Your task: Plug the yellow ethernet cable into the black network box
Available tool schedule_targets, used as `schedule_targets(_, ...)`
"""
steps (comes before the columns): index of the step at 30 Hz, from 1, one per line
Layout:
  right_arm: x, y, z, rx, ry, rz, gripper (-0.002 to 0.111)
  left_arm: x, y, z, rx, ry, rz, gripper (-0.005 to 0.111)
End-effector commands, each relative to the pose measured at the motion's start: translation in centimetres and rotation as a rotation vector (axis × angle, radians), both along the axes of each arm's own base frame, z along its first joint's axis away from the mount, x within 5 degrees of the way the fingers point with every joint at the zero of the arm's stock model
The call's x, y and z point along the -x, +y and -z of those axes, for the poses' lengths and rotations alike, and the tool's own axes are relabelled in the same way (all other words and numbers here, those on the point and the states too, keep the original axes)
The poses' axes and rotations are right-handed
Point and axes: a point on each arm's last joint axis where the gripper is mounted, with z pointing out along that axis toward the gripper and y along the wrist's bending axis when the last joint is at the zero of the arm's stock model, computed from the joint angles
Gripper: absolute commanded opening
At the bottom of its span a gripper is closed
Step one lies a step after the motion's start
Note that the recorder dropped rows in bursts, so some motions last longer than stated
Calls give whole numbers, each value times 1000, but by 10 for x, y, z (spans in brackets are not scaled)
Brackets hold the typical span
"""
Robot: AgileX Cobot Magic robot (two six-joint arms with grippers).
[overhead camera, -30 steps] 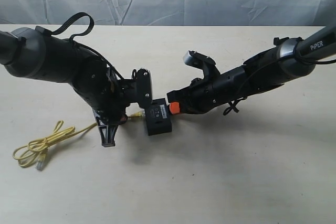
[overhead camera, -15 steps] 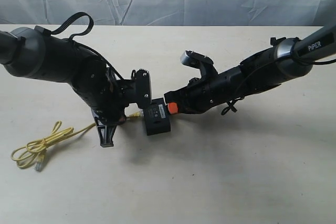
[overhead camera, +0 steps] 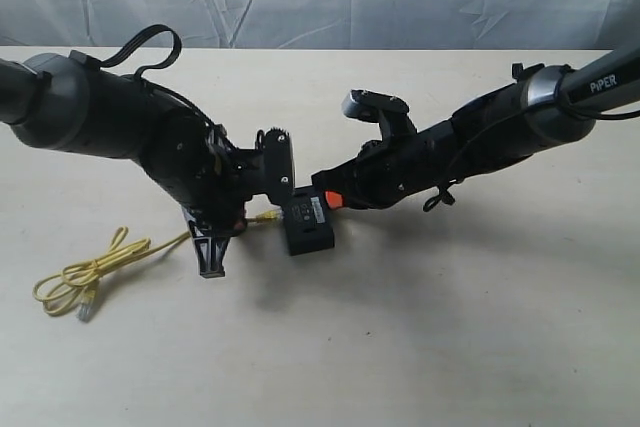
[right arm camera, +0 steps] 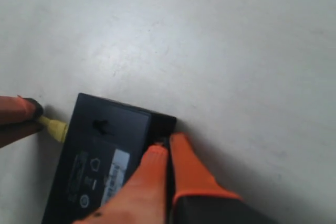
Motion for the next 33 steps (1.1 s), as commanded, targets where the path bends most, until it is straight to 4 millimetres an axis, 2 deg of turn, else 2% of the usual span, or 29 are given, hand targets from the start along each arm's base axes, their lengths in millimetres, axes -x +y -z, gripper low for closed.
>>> schedule_targets(1,6,5,3,-51,38,-56,-1,0,-3,0,15,-12,0,0)
schedule_targets(17,7,7,2,-73,50,-70,-1,-2,-5,-1,45,-25,-12,0)
schedule_targets(25,7,7,2,-71,43,-77,-1,-4,-6,-23,96,-100,-7,0)
schedule_targets(33,7,7,2,-71,43,-77,-1,-3,-9,-22,133,-79,-23,0)
